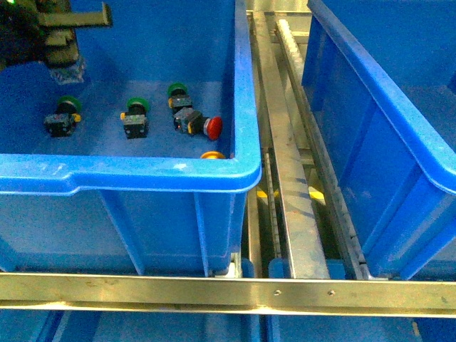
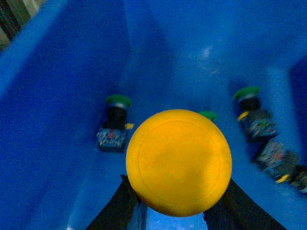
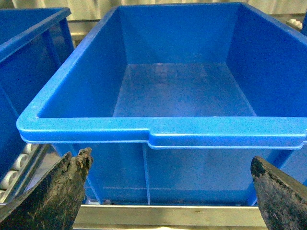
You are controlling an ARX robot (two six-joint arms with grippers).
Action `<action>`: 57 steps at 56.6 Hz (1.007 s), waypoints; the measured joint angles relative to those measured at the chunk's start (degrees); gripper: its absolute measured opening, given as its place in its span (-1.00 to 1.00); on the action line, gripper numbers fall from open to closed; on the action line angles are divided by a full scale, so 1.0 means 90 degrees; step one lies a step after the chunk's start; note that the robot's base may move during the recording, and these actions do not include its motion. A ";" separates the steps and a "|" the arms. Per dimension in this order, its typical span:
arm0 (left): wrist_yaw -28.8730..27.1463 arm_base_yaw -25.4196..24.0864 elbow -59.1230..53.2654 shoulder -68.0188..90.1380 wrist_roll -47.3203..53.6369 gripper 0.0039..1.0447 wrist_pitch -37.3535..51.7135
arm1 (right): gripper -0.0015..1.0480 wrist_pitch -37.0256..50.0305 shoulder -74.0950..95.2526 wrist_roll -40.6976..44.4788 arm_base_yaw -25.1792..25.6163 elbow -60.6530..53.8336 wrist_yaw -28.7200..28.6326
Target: Pick red and yellow buttons and place in box
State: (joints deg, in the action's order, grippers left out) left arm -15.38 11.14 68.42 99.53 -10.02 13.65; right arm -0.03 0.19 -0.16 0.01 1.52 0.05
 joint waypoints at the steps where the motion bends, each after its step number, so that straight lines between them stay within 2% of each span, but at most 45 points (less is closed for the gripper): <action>1: 0.0063 -0.0005 -0.0080 -0.0146 -0.0051 -0.56 0.0121 | 0.89 0.0000 0.0000 0.0000 0.0000 0.0000 0.0000; 9: 0.0884 -0.0090 -0.0682 -0.0792 -0.0629 -0.56 0.1061 | 0.89 0.0000 0.0000 0.0000 0.0000 0.0000 0.0000; 20: 0.2863 -0.0151 -0.1523 -0.1377 -0.2701 -0.56 0.2722 | 0.89 0.0000 0.0000 -0.0002 0.0000 0.0000 0.0000; 24: 0.3606 0.0189 -0.1586 -0.1307 -0.3415 -0.56 0.3101 | 0.89 0.0000 0.0000 0.0000 0.0000 0.0000 -0.0002; 30: 0.4405 0.0993 -0.1275 -0.0930 -0.3631 -0.56 0.3058 | 0.89 0.0000 0.0000 0.0000 0.0000 0.0000 0.0000; 40: 0.4894 0.1778 -0.0585 -0.0301 -0.3655 -0.56 0.2931 | 0.89 0.0000 0.0000 0.0000 0.0000 0.0000 0.0000; 50: 0.5175 0.2254 -0.0199 -0.0090 -0.3699 -0.56 0.2968 | 0.89 0.0000 0.0000 0.0000 0.0000 0.0000 -0.0002; 57: 0.5263 0.2433 -0.0197 -0.0092 -0.3905 -0.56 0.3344 | 0.89 0.0000 0.0000 0.0000 0.0000 0.0000 -0.0002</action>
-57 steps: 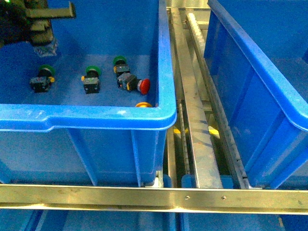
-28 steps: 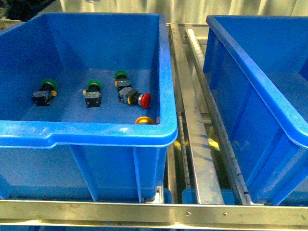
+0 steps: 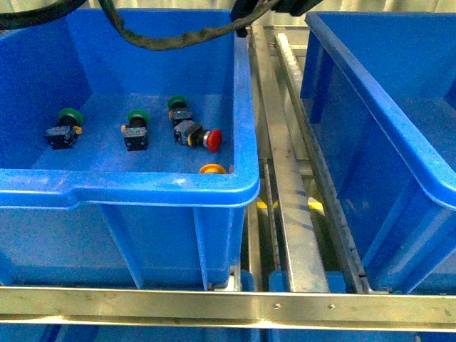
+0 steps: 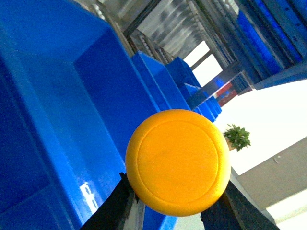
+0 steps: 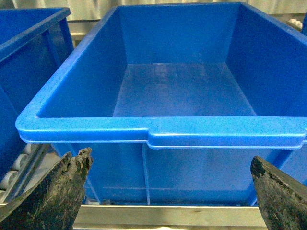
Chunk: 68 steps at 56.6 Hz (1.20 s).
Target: Pick red and yellow buttons and place in box
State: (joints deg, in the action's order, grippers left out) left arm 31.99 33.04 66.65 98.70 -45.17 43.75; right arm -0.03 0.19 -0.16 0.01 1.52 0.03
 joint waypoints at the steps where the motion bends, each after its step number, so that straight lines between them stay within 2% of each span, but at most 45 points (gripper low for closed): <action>1: 0.0000 0.0012 -0.0002 -0.0002 -0.0022 -0.56 0.0041 | 0.89 0.0000 0.0000 0.0000 0.0000 0.0000 0.0000; 19: -0.0170 -0.0019 -0.0712 -0.0330 -0.0787 -0.56 0.1292 | 0.89 0.0000 0.0000 0.0000 0.0000 0.0000 0.0000; 28: -0.0236 -0.0085 -0.1066 -0.0347 -0.0954 -0.56 0.1496 | 0.89 0.0046 0.0022 0.0007 -0.0029 -0.0015 0.0131; 30: -0.0260 -0.0090 -0.1134 -0.0347 -0.1013 -0.56 0.1576 | 0.89 0.0534 0.0238 0.0134 -0.0202 -0.0061 0.0804; 33: -0.0287 -0.0095 -0.1224 -0.0355 -0.1132 -0.56 0.1749 | 0.89 0.2035 0.0974 0.0427 -0.0291 -0.0032 0.2091; 37: -0.0420 -0.0085 -0.1290 -0.0389 -0.1270 -0.56 0.1996 | 0.89 0.3745 0.2011 0.0814 0.0017 0.0039 0.2951; 41: -0.0435 -0.0061 -0.1314 -0.0481 -0.1372 -0.56 0.2157 | 0.89 0.5037 0.2941 0.1044 0.0362 0.0223 0.2948; 43: -0.0452 -0.0053 -0.1316 -0.0515 -0.1413 -0.56 0.2205 | 0.89 0.5489 0.3356 0.1056 0.0505 0.0471 0.2613; 47: -0.0532 -0.0044 -0.1319 -0.0529 -0.1525 -0.56 0.2348 | 0.89 0.5294 0.3648 0.0823 0.0665 0.1049 0.2028; 53: -0.0559 -0.0034 -0.1358 -0.0529 -0.1620 -0.56 0.2412 | 0.89 0.4022 0.4014 -0.0709 0.1015 0.2140 0.1292; 54: -0.0563 -0.0034 -0.1360 -0.0529 -0.1625 -0.56 0.2414 | 0.89 0.3983 0.4058 -0.0789 0.1032 0.2178 0.1265; 60: -0.0571 -0.0034 -0.1362 -0.0525 -0.1642 -0.56 0.2414 | 0.89 0.3432 0.4498 -0.2732 0.1115 0.2854 0.0656; 62: -0.0551 -0.0024 -0.1362 -0.0515 -0.1642 -0.56 0.2414 | 0.89 0.3351 0.4675 -0.3575 0.1088 0.3033 0.0391; 64: -0.0542 -0.0002 -0.1360 -0.0498 -0.1642 -0.56 0.2414 | 0.89 0.3364 0.4835 -0.4284 0.1005 0.3152 0.0321; 66: -0.0522 0.0012 -0.1350 -0.0466 -0.1642 -0.56 0.2414 | 0.89 0.3446 0.5037 -0.5588 0.0833 0.3242 0.0265; 68: -0.0517 0.0017 -0.1328 -0.0427 -0.1639 -0.56 0.2414 | 0.89 0.3560 0.5166 -0.6312 0.0682 0.3254 0.0279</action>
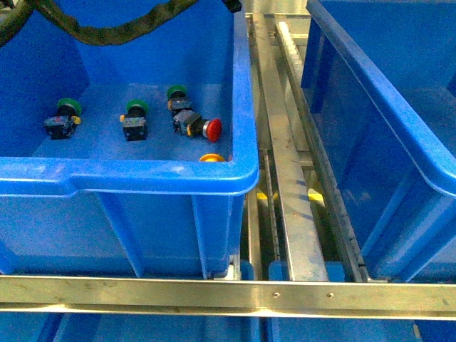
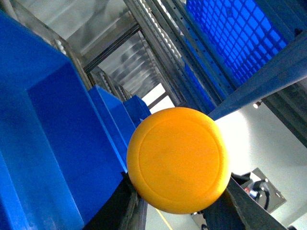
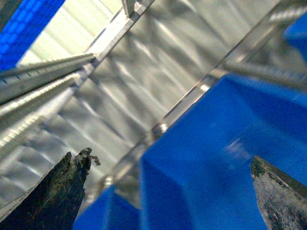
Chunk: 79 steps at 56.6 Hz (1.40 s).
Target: Pick red and yellow buttons and place in box
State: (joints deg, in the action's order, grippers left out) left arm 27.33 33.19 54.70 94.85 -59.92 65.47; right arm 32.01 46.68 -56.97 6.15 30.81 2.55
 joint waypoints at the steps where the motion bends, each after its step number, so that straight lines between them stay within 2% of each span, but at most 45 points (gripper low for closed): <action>1: 0.0005 0.0000 0.0005 0.0005 -0.0002 -0.56 -0.0002 | 0.89 0.0024 0.0034 -0.0168 -0.0039 0.0002 0.0005; 8: 0.0012 0.0000 0.0112 0.0119 -0.0002 -0.56 0.0000 | 0.89 0.0148 0.0483 -0.1826 -0.0639 0.0061 0.0362; 10: 0.0024 0.0005 0.0124 0.0141 -0.0002 -0.56 0.0000 | 0.89 0.0151 0.0634 -0.2254 -0.0913 0.0112 0.0631; 17: 0.0083 0.0010 0.0194 0.0223 -0.0002 -0.56 0.0012 | 0.89 0.0316 0.0925 -0.2608 -0.1685 0.0301 0.1158; 24: 0.0121 0.0010 0.0236 0.0287 -0.0005 -0.56 0.0017 | 0.89 0.0449 0.1243 -0.2676 -0.2336 0.0588 0.1399; 30: 0.0143 0.0010 0.0272 0.0335 -0.0012 -0.56 0.0017 | 0.89 0.0505 0.1537 -0.2674 -0.2684 0.0787 0.1489; 52: 0.0231 -0.0019 0.0447 0.0410 -0.0119 -0.56 0.0053 | 0.89 0.0736 0.2205 -0.2589 -0.3393 0.1035 0.1768; 79: 0.0255 0.0053 0.0610 0.0544 -0.0129 -0.56 -0.0044 | 0.89 0.0716 0.2375 -0.2577 -0.3492 0.1273 0.1936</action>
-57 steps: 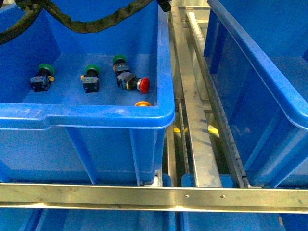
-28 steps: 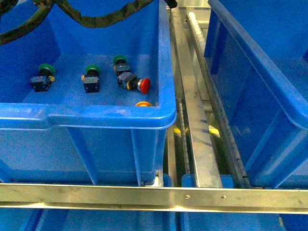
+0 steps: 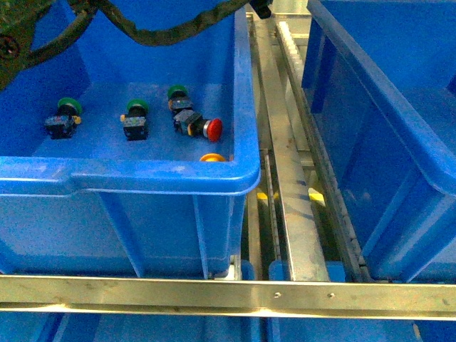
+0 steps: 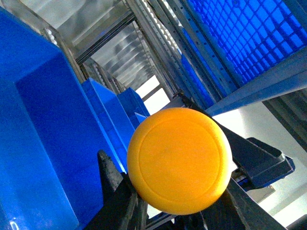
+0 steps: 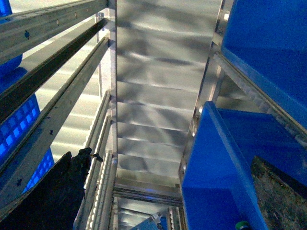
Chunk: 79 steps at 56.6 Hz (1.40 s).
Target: Pick red and yellow buttons and place in box
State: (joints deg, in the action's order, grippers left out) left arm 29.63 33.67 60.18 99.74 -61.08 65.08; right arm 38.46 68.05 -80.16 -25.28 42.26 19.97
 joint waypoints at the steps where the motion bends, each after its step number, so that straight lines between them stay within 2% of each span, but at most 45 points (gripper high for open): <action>1: 0.0000 0.0005 0.0000 0.0002 0.0000 -0.56 -0.0005 | 0.89 0.0000 0.0000 0.0000 -0.0005 0.0012 0.0000; 56: -0.0202 0.0362 0.0126 0.0260 0.0124 -0.56 -0.0131 | 0.89 -0.0185 -0.0257 0.0000 -0.0219 0.0102 0.0019; 58: -0.0204 0.0367 0.0138 0.0270 0.0131 -0.56 -0.0143 | 0.79 -0.0204 -0.0257 0.0005 -0.0223 0.0102 0.0022; 62: -0.0231 0.0379 0.0185 0.0270 0.0141 -0.56 -0.0151 | 0.47 -0.0240 -0.0257 0.0029 -0.0223 0.0102 0.0029; 75: -0.0248 0.0384 0.0289 0.0270 0.0136 -0.57 -0.0172 | -0.19 -0.0277 -0.0226 0.0102 -0.0221 0.0102 0.0092; 79: -0.0245 0.0384 0.0296 0.0270 0.0134 -0.57 -0.0192 | -0.21 -0.0277 -0.0223 0.0104 -0.0221 0.0102 0.0102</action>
State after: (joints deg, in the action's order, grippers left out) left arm 27.42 37.12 62.85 102.17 -59.88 63.35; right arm 35.97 66.04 -79.22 -27.27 43.18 20.88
